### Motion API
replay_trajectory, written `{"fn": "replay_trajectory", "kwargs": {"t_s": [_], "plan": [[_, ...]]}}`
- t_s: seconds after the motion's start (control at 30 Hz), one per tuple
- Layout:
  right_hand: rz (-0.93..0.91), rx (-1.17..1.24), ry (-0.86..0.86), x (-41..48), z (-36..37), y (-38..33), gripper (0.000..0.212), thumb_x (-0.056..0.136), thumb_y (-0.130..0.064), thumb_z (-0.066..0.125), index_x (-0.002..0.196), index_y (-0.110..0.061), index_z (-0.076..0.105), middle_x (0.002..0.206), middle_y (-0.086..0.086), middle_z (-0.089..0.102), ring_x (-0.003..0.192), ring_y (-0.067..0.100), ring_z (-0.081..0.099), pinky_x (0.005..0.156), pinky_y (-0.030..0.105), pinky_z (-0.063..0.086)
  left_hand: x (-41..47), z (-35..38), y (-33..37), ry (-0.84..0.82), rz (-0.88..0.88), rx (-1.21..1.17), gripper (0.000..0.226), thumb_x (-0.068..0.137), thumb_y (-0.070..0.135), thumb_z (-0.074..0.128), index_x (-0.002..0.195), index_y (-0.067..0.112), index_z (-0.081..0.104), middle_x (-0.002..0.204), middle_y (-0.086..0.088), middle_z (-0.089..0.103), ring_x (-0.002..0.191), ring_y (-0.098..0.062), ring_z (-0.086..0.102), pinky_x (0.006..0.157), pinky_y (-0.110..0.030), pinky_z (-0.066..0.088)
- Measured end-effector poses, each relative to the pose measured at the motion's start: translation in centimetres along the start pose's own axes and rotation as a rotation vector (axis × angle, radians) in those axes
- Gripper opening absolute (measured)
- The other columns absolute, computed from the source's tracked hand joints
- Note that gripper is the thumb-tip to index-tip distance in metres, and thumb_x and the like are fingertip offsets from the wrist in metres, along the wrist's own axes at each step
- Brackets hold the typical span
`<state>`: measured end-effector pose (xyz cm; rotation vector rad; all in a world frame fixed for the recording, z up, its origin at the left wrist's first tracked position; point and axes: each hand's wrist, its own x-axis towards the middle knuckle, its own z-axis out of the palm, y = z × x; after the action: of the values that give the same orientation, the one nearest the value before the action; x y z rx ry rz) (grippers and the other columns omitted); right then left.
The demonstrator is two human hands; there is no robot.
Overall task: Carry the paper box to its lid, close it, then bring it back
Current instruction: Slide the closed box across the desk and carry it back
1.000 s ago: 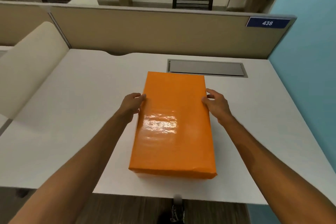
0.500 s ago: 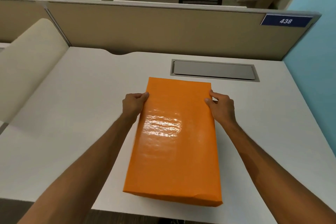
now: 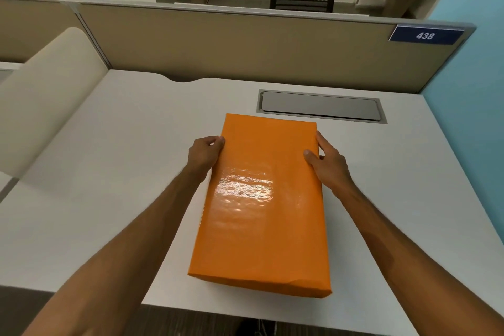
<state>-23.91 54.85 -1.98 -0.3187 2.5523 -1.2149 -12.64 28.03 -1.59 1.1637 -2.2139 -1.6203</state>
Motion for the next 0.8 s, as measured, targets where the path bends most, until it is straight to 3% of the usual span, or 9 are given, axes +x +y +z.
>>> {"fn": "replay_trajectory", "kwargs": {"t_s": [0.13, 0.27, 0.4, 0.53, 0.63, 0.8], "plan": [[0.074, 0.119, 0.037, -3.1, -0.1, 1.2, 0.070, 0.093, -0.041, 0.061, 0.153, -0.024, 0.029, 0.150, 0.008, 0.046, 0.128, 0.032, 0.053, 0.097, 0.048, 0.048, -3.3, -0.9, -1.4, -0.080, 0.028, 0.036, 0.056, 0.097, 0.035, 0.058, 0.147, 0.015, 0.043, 0.137, -0.014, 0.060, 0.116, -0.033, 0.061, 0.100, -0.048, 0.049], [0.098, 0.244, 0.062, -6.6, -0.1, 3.0, 0.054, 0.090, -0.036, 0.066, 0.140, -0.021, 0.050, 0.136, 0.005, 0.059, 0.114, 0.022, 0.060, 0.091, 0.044, 0.053, -7.2, -2.2, -4.0, -0.102, 0.076, 0.019, 0.054, 0.094, 0.038, 0.061, 0.143, 0.020, 0.049, 0.136, -0.008, 0.061, 0.114, -0.027, 0.061, 0.090, -0.042, 0.050], [0.136, 0.430, 0.075, -9.8, -0.1, 4.3, 0.047, 0.085, -0.036, 0.071, 0.129, -0.023, 0.060, 0.125, 0.001, 0.066, 0.111, 0.022, 0.063, 0.077, 0.040, 0.057, -10.3, -3.6, -6.6, -0.091, 0.074, -0.032, 0.053, 0.091, 0.043, 0.064, 0.138, 0.018, 0.057, 0.131, -0.006, 0.066, 0.113, -0.024, 0.064, 0.096, -0.048, 0.053], [0.181, 0.553, -0.035, -12.1, -0.1, 4.7, 0.067, 0.074, -0.047, 0.075, 0.136, -0.031, 0.054, 0.126, -0.003, 0.064, 0.112, 0.021, 0.063, 0.073, 0.041, 0.058, -11.5, -4.5, -7.9, -0.171, 0.000, -0.163, 0.065, 0.082, 0.047, 0.071, 0.140, 0.021, 0.056, 0.130, -0.005, 0.066, 0.114, -0.026, 0.065, 0.096, -0.052, 0.053], [0.231, 0.625, -0.186, -12.9, 0.0, 5.0, 0.074, 0.077, -0.046, 0.074, 0.143, -0.042, 0.043, 0.131, -0.003, 0.062, 0.115, 0.023, 0.062, 0.083, 0.052, 0.057, -11.9, -4.7, -7.9, -0.298, -0.095, -0.246, 0.077, 0.074, 0.050, 0.075, 0.143, 0.032, 0.049, 0.127, 0.000, 0.066, 0.111, -0.026, 0.066, 0.088, -0.051, 0.055], [0.248, 0.648, -0.261, -13.0, -0.4, 4.9, 0.078, 0.077, -0.041, 0.076, 0.145, -0.044, 0.038, 0.133, -0.002, 0.062, 0.115, 0.027, 0.063, 0.085, 0.055, 0.055, -12.4, -5.0, -8.3, -0.380, -0.105, -0.316, 0.067, 0.082, 0.038, 0.075, 0.143, 0.039, 0.047, 0.125, 0.001, 0.068, 0.106, -0.025, 0.070, 0.073, -0.042, 0.061]]}}
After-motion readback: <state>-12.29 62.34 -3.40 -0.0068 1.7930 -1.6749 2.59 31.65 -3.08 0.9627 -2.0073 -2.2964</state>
